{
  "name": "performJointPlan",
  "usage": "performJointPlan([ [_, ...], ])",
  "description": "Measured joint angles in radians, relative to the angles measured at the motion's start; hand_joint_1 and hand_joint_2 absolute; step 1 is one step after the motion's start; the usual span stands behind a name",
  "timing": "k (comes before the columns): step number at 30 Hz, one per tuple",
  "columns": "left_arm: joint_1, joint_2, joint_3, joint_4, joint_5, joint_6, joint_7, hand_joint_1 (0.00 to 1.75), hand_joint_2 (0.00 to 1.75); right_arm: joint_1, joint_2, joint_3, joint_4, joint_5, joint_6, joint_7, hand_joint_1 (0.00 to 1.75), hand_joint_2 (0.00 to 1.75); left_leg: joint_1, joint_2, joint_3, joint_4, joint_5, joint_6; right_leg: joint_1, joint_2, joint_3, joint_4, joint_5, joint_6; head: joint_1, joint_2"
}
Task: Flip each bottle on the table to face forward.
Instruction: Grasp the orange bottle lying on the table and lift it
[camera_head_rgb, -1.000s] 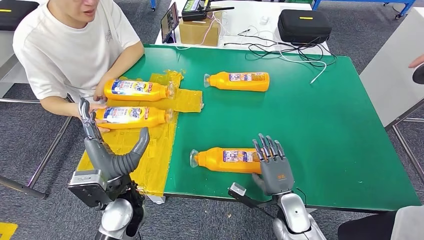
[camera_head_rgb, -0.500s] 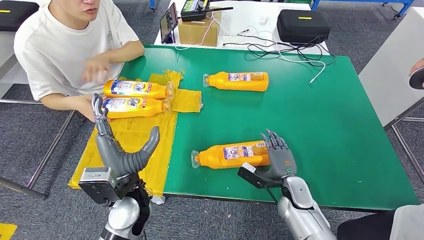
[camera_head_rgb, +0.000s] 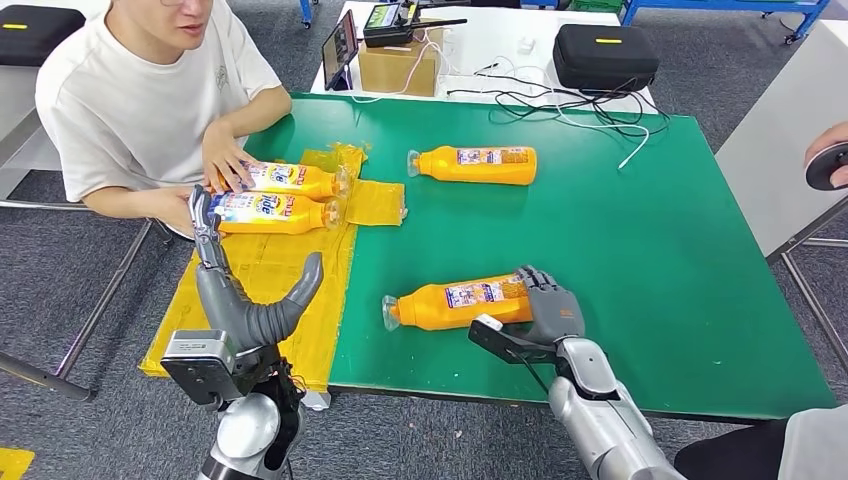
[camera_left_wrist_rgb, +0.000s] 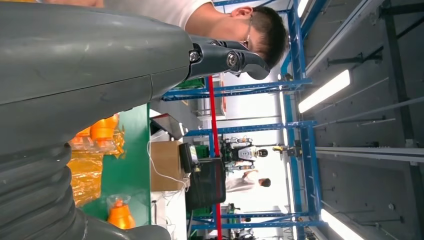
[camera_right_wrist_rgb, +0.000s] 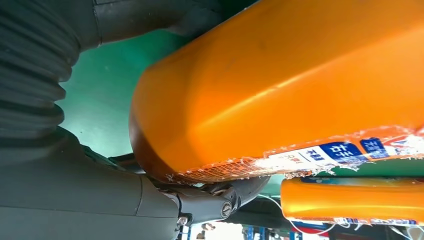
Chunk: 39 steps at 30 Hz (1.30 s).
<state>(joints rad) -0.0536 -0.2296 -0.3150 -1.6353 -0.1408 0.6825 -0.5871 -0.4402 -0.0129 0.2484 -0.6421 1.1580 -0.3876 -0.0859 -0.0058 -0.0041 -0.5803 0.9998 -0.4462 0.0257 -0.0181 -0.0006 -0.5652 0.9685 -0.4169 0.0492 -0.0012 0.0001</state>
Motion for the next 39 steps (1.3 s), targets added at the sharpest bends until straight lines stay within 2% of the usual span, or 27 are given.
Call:
performJointPlan([
  [11,-0.006,0.005,-0.007,0.017,0.018,-0.029,0.011,0.0,1.75,-0.008,-0.003,-0.005,0.023,-0.122,0.024,-0.112,1.75,1.75,0.0,0.001,0.001,0.0,0.0,0.0,0.0,0.0,0.0,0.0,0.0,0.0,0.0,0.0],
  [13,-0.006,0.006,-0.008,0.02,0.082,-0.091,0.056,0.0,1.75,-0.004,-0.003,-0.012,0.023,-0.172,0.036,-0.154,1.75,1.75,0.0,0.001,0.001,0.0,-0.001,0.0,0.0,0.0,0.0,0.0,0.0,0.0,0.0,0.0],
  [15,-0.004,0.006,-0.007,0.022,0.236,-0.197,0.142,0.0,1.75,0.006,-0.002,-0.022,0.023,-0.228,0.04,-0.2,1.75,1.75,0.0,0.001,0.001,0.0,-0.001,0.0,0.0,0.0,0.0,0.0,0.0,0.0,0.0,0.0],
  [17,0.0,0.005,-0.006,0.028,0.374,-0.25,0.178,0.0,1.75,0.022,0.002,-0.034,0.019,-0.291,0.031,-0.253,1.75,1.75,0.0,0.001,0.001,0.0,0.0,0.0,0.0,0.001,0.001,0.0,0.0,0.0,0.0,0.0],
  [21,0.008,0.005,-0.002,0.051,0.395,-0.234,0.146,0.0,1.75,0.067,0.018,-0.06,-0.01,-0.404,-0.013,-0.336,1.75,1.75,0.0,0.0,0.0,0.0,0.0,0.0,0.0,0.0,0.001,0.0,0.0,0.0,0.0,0.0],
  [29,0.06,0.008,0.0,0.106,0.393,-0.265,0.149,0.0,1.75,0.165,0.05,-0.106,-0.132,-0.58,-0.089,-0.416,1.75,1.75,0.0,-0.001,-0.006,0.0,0.0,0.0,0.0,0.0,-0.005,0.0,0.0,0.0,0.0,0.0],
  [36,0.121,0.019,-0.012,0.153,0.434,-0.286,0.144,0.0,1.75,0.249,0.073,-0.124,-0.287,-0.705,-0.095,-0.437,1.75,1.75,0.0,-0.001,-0.01,0.0,-0.001,0.0,0.0,0.0,-0.009,0.0,0.0,0.0,0.0,0.0],
  [39,0.133,0.033,-0.025,0.182,0.526,-0.329,0.176,0.0,1.75,0.282,0.089,-0.126,-0.357,-0.755,-0.095,-0.444,1.75,1.75,0.0,0.0,-0.01,0.0,-0.001,-0.001,0.0,0.0,-0.009,0.0,0.0,0.0,0.0,0.0],
])
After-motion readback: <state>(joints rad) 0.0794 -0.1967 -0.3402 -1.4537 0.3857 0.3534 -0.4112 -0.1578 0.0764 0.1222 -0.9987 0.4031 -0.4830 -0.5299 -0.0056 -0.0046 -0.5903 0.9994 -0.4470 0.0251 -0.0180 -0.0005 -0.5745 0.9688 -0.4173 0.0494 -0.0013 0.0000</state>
